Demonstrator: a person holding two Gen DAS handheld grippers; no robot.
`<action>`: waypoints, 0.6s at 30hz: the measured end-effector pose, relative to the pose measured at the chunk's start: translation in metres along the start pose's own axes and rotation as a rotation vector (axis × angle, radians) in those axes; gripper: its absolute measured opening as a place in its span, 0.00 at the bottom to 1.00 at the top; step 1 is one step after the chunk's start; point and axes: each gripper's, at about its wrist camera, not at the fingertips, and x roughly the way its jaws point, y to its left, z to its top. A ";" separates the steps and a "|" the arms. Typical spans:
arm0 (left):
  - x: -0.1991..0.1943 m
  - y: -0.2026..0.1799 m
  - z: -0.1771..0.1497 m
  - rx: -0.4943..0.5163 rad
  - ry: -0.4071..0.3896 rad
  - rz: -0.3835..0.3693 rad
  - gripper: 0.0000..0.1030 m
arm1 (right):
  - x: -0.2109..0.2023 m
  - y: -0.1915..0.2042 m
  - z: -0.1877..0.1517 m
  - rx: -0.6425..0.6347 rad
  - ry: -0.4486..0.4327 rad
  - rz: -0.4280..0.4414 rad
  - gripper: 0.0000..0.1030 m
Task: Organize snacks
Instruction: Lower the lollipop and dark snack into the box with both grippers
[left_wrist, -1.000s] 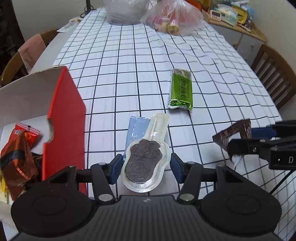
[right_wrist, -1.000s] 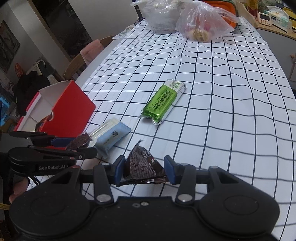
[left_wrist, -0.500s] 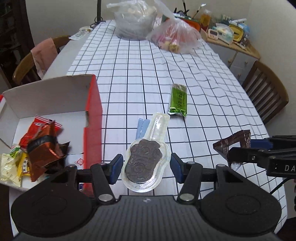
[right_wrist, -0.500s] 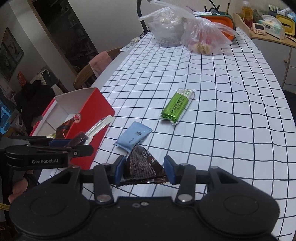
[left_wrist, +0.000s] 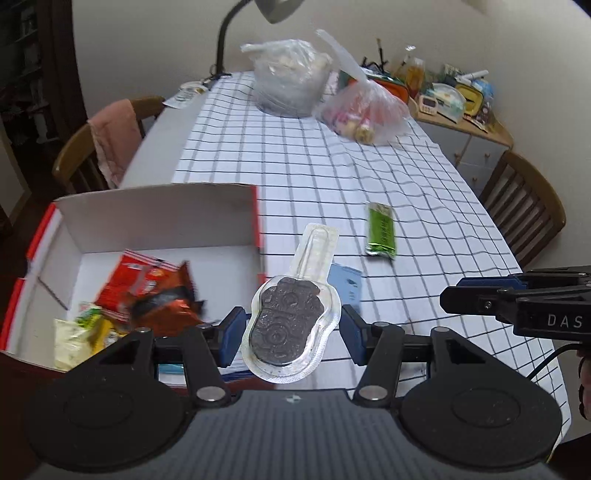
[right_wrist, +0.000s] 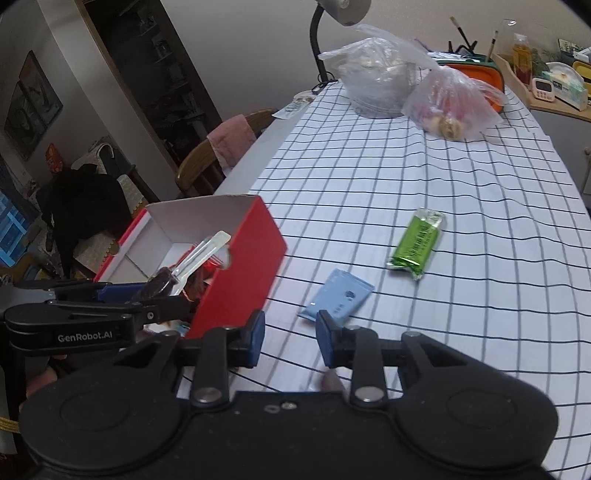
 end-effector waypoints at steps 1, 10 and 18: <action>0.000 0.007 0.000 -0.007 0.001 0.005 0.53 | 0.004 0.006 0.002 -0.019 -0.001 -0.010 0.26; -0.019 0.080 -0.003 -0.074 -0.025 0.039 0.53 | 0.024 -0.011 -0.018 -0.025 0.092 -0.079 0.40; -0.022 0.112 -0.009 -0.126 -0.007 0.022 0.53 | 0.068 -0.018 -0.049 0.025 0.164 -0.143 0.71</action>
